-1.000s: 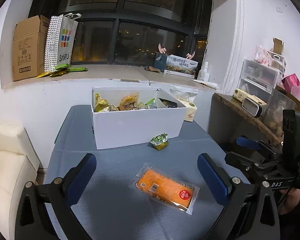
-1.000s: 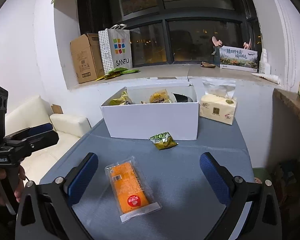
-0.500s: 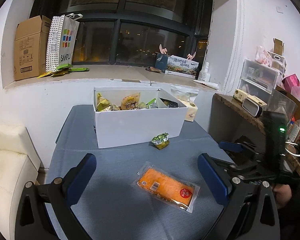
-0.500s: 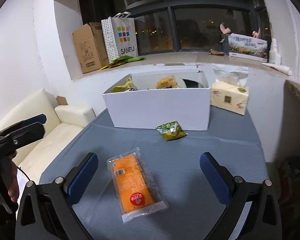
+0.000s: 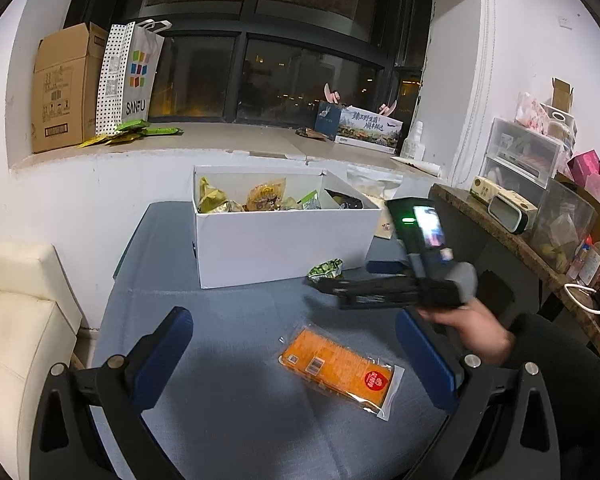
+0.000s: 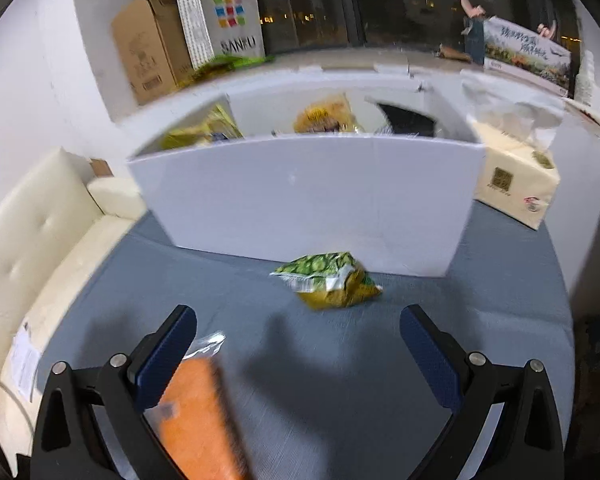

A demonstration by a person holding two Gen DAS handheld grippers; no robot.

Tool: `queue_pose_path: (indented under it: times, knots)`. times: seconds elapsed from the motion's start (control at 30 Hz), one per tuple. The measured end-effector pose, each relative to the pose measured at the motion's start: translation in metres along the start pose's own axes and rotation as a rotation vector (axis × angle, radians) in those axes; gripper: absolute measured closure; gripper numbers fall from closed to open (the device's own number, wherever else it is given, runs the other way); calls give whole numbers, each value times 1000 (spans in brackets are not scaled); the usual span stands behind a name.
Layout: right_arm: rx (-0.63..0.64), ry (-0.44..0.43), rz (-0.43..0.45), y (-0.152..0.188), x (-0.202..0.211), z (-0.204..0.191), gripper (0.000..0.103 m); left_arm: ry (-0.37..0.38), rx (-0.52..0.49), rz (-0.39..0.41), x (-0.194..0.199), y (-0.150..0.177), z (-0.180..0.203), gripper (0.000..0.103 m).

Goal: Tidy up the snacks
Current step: 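Grasp the green pea snack bag with the right tool while the left tool grasps the orange bread pack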

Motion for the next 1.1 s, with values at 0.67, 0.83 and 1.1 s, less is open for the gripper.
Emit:
queue_pose_path:
  times: [0.67, 0.83, 1.1]
  knots:
    - [-7, 144, -47, -13, -45, 9, 56, -3, 16, -39, -8, 8, -3, 0]
    - [-15, 106, -2, -6, -13, 11, 56, 32, -22, -88, -18, 15, 11, 0]
    - [-61, 94, 137, 17, 76, 22, 56, -8, 112, -365, -89, 49, 40, 0]
Point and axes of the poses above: each gripper's, at about its wrist camera, not at the fingertips, and x roughly against the way its jaws point, z to its right, y to its underside, the point moved 7 cm from there along -x, roughly the way its jaws point, and after that the axes turned 2 degrees about -y, right-handed, at the moved point
